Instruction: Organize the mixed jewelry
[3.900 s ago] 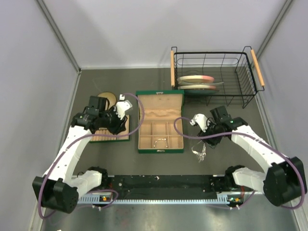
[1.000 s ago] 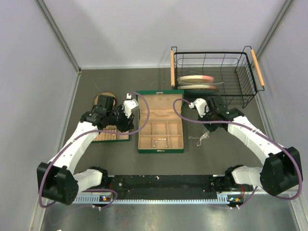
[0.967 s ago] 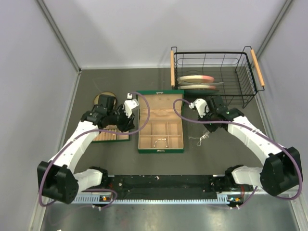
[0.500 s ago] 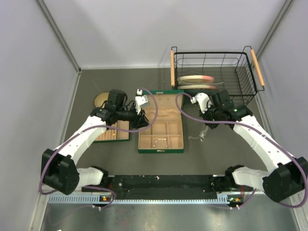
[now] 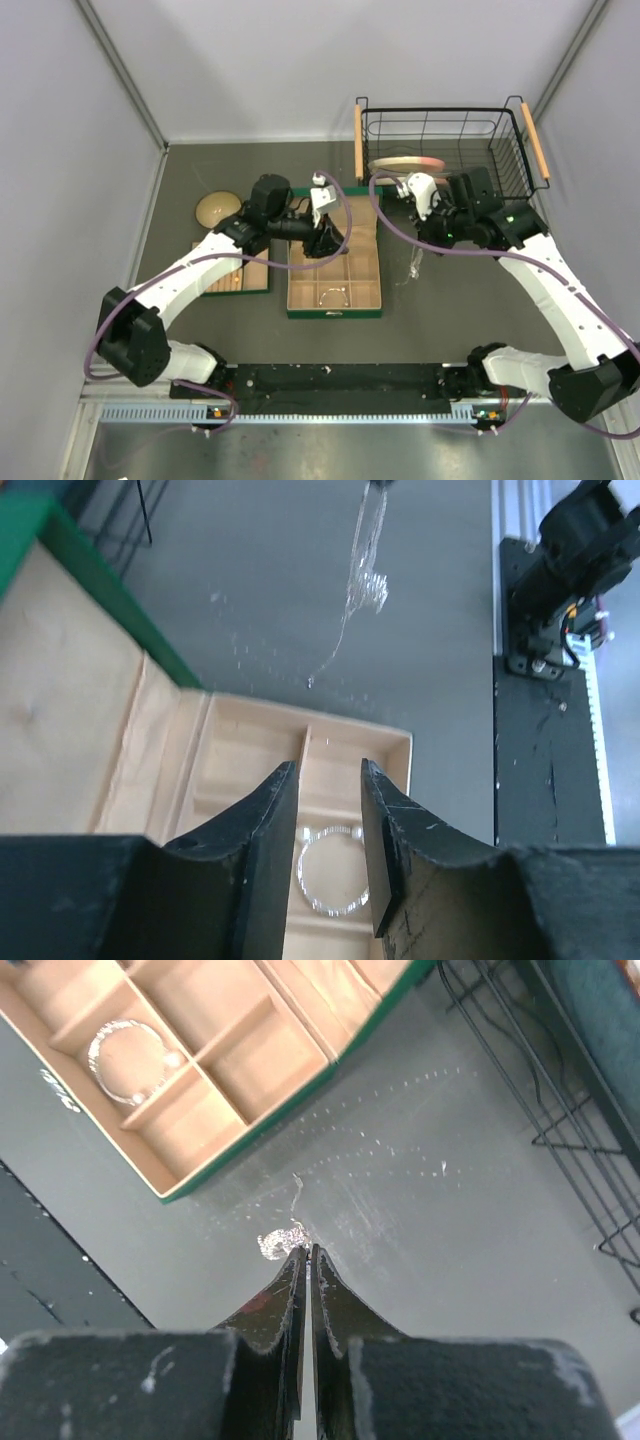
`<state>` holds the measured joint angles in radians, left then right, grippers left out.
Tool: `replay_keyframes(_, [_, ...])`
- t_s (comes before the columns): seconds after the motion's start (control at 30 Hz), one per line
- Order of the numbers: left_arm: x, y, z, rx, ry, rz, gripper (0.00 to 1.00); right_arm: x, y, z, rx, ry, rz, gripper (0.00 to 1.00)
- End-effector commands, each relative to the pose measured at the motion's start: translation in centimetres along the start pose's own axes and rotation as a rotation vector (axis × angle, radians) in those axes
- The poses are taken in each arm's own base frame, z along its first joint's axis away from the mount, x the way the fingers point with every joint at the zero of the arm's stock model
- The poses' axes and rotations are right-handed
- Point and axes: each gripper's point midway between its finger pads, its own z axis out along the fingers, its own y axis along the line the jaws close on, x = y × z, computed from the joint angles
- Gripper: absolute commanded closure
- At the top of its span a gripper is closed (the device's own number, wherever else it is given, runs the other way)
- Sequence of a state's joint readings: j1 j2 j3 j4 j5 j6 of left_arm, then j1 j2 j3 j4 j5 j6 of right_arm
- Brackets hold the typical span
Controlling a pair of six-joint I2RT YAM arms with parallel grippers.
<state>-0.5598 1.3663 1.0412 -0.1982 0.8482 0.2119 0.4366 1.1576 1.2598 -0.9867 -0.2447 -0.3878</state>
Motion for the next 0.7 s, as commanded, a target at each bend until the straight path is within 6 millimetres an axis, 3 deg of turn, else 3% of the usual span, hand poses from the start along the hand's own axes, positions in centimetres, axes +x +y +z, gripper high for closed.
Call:
replay_keyframes(0.0, [-6.5, -0.8, 1.0, 0.023, -0.126, 0.102, 0.63, -3.4, 1.8, -2.3, -0.069, -0.1, -0.04, 1.0])
replay_keyframes(0.27, [-9.8, -1.5, 2.6, 0.03, -0.17, 0.11, 0.6, -7.0, 3.4, -4.2, -0.16, -0.195, -0.072, 1.0])
replay_keyframes(0.67, [-11.0, -4.0, 4.5, 0.111, -0.179, 0.162, 0.46, -9.5, 5.3, -6.1, -0.255, -0.274, -0.088, 1.0])
